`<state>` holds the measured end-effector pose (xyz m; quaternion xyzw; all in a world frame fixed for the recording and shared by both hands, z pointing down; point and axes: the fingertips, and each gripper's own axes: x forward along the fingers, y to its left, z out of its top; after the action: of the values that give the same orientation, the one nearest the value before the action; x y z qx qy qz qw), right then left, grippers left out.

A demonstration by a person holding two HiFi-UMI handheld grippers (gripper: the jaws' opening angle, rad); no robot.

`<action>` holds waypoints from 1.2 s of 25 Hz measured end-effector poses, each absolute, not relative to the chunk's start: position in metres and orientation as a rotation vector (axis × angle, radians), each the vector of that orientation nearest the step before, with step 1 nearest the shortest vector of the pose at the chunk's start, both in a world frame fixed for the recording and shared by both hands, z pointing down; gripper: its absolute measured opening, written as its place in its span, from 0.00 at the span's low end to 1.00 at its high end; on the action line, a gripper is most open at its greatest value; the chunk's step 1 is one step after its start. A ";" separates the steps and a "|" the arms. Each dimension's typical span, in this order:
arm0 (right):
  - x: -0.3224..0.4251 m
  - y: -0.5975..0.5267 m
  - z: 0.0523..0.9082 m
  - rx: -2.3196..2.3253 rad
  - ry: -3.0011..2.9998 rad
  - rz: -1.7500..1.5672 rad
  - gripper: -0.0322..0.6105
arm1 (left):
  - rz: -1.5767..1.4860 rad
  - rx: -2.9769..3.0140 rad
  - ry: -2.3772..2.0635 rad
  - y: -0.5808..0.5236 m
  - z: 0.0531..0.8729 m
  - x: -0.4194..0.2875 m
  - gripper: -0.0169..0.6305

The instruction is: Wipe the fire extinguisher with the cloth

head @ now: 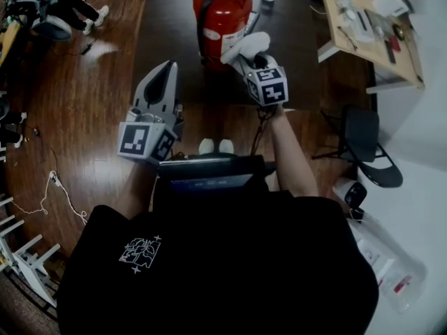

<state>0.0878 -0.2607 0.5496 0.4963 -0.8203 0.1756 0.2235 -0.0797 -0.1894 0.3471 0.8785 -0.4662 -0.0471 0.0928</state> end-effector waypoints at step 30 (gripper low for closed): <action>0.108 -0.297 0.477 1.324 -2.343 0.114 0.21 | -0.128 2.622 -1.347 -0.191 0.349 -0.077 0.03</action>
<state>0.1082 -0.2970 0.4775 0.4791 -0.8482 0.0412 0.2221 -0.0767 -0.1912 0.3492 0.8845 -0.4546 -0.0432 0.0955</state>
